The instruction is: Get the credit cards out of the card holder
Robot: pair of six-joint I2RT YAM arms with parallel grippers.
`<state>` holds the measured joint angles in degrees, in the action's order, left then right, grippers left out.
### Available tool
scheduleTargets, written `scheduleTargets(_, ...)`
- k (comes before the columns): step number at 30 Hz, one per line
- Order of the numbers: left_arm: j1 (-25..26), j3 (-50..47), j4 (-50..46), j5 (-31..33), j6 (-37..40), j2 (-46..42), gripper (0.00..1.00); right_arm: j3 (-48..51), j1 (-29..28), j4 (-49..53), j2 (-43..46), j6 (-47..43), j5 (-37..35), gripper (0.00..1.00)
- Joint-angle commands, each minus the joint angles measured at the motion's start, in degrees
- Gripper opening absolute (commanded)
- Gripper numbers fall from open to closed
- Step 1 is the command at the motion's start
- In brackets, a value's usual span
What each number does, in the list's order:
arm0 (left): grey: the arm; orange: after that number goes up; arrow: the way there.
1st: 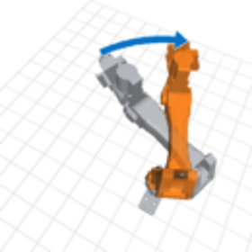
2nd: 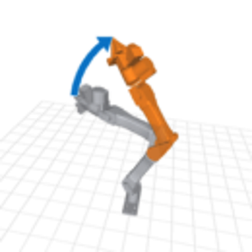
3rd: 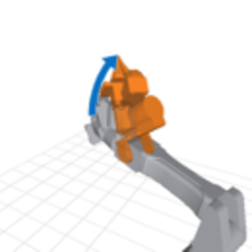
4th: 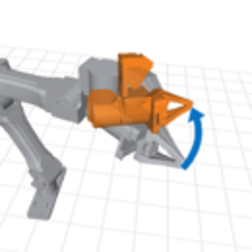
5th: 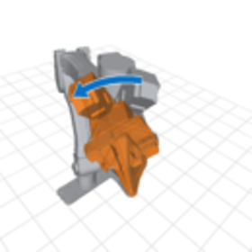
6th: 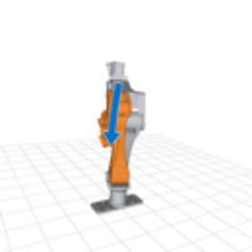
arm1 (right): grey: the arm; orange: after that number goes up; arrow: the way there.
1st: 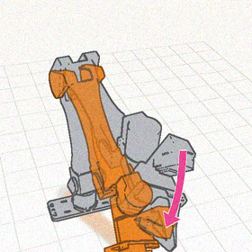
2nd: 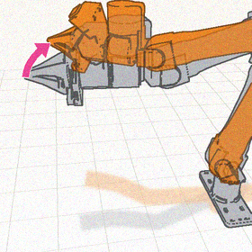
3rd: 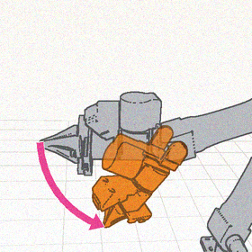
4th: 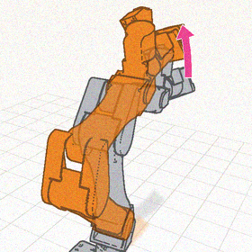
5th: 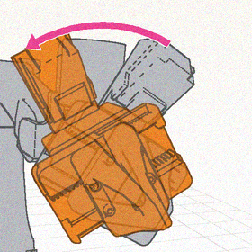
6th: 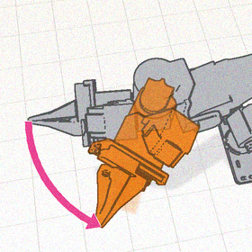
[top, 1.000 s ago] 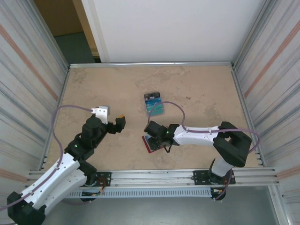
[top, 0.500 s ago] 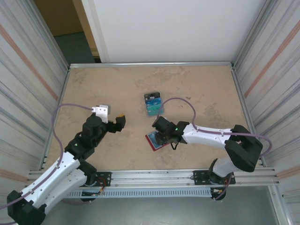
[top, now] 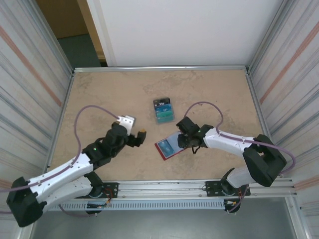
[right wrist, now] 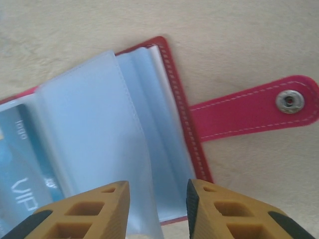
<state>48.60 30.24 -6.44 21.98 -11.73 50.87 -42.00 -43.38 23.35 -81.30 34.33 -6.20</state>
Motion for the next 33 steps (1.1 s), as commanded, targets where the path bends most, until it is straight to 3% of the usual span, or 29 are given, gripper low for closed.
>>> scheduleTargets(1,4.72,2.32,1.83,5.23,1.36,5.6,0.99,0.75,1.42,-1.55,2.02,1.79,2.57,0.34)
scheduleTargets(5,10.47,3.76,4.31,7.3,0.2,15.51,0.99,1.04,2.41,-1.56,2.67,2.54,3.2,0.33)
scheduleTargets(11,13.8,6.56,9.02,4.9,-0.05,27.76,0.99,1.89,2.77,-1.85,5.16,3.53,3.98,0.3)
scheduleTargets(23,12.55,10.0,11.29,7.59,1.71,40.01,0.99,2.9,2.49,-4.52,8.3,5.79,7.42,0.3)
scheduleTargets(33,9.06,8.67,7.34,10.44,2.17,39.64,0.99,2.69,2.15,-8.56,6.28,8.83,13.62,0.29)
